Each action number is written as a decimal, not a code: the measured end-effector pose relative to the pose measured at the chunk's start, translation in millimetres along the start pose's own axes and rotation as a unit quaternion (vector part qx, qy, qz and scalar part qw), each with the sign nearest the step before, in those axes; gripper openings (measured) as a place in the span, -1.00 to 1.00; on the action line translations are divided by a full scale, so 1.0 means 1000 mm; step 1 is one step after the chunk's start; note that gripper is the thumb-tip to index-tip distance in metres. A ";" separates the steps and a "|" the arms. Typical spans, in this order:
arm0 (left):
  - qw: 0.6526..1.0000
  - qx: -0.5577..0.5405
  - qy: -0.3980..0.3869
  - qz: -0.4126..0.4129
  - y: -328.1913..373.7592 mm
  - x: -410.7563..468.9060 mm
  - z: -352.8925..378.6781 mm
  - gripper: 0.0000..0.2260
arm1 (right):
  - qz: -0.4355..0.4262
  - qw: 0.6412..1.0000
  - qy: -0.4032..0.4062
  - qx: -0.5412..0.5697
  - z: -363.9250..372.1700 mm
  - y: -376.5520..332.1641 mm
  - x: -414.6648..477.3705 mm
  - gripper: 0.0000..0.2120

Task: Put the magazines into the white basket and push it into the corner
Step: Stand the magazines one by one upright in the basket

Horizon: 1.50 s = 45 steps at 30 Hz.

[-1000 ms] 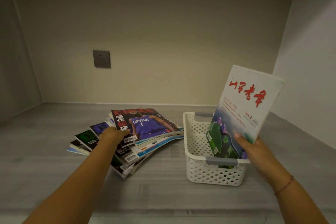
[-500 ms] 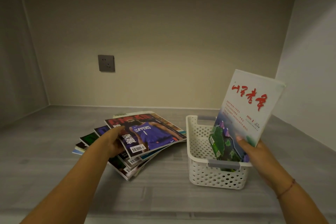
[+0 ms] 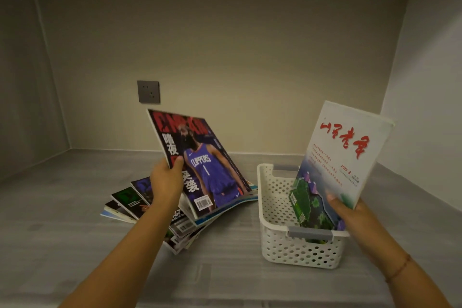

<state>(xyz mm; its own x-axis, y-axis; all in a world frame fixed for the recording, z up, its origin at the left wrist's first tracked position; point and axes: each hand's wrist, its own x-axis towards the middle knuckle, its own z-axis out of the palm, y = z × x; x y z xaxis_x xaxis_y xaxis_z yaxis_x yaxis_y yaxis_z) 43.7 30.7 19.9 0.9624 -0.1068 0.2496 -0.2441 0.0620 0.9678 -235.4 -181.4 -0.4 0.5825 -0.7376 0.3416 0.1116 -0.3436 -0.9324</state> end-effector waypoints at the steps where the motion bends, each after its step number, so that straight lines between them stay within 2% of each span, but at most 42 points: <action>1: 0.999 -0.007 0.009 0.044 0.010 -0.006 0.005 -0.90 | 0.003 1.000 0.001 -0.001 0.000 0.000 0.000 -0.57; 5: 0.985 -0.060 0.030 0.160 0.048 -0.034 0.031 -0.86 | 0.013 1.000 -0.006 -0.006 0.000 -0.002 -0.002 -0.59; 14: 0.963 -0.089 0.012 0.253 0.082 -0.086 0.095 -0.80 | 0.038 0.999 -0.007 -0.025 0.001 -0.007 -0.006 -0.53; 19: 0.967 -0.093 -0.042 0.232 0.066 -0.107 0.115 -0.52 | 0.049 0.998 -0.007 -0.038 0.000 -0.007 -0.005 -0.50; 22: 0.969 -0.057 -0.072 0.229 0.053 -0.114 0.118 -0.44 | 0.042 0.998 -0.012 -0.039 0.000 -0.007 -0.004 -0.48; 25: 0.970 -0.024 -0.117 0.210 0.047 -0.121 0.119 -0.45 | 0.037 0.998 -0.036 -0.044 0.000 -0.011 -0.006 -0.38; 29: 0.967 -0.004 -0.168 0.191 0.049 -0.125 0.120 -0.60 | 0.015 0.996 -0.063 -0.060 -0.001 -0.016 -0.008 -0.25; 33: 0.954 0.024 -0.201 0.221 0.052 -0.132 0.120 -0.62 | -0.006 0.996 -0.069 -0.057 -0.001 -0.015 -0.007 -0.32; 35: 0.938 0.026 -0.261 0.229 0.054 -0.141 0.121 -0.60 | -0.014 0.996 -0.069 -0.045 -0.001 -0.015 -0.008 -0.37; 37: 0.913 0.001 -0.353 0.203 0.054 -0.149 0.122 -0.56 | -0.028 0.996 -0.074 -0.039 -0.002 -0.016 -0.008 -0.34; 40: 0.870 -0.019 -0.473 0.142 0.055 -0.152 0.119 -0.46 | -0.050 0.994 -0.094 -0.032 -0.003 -0.019 -0.009 -0.41; 45: 0.800 0.029 -0.592 -0.086 0.057 -0.140 0.118 -0.39 | -0.075 0.988 -0.128 -0.048 -0.007 -0.023 -0.011 -0.18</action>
<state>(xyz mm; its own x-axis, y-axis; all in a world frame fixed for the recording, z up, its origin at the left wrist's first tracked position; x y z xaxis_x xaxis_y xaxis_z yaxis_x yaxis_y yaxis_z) -119.5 -68.3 44.3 0.2026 -0.9771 -0.0652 -0.1580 -0.0983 0.9825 -250.3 -169.5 17.8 0.7512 -0.5074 0.4223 0.1417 -0.5009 -0.8539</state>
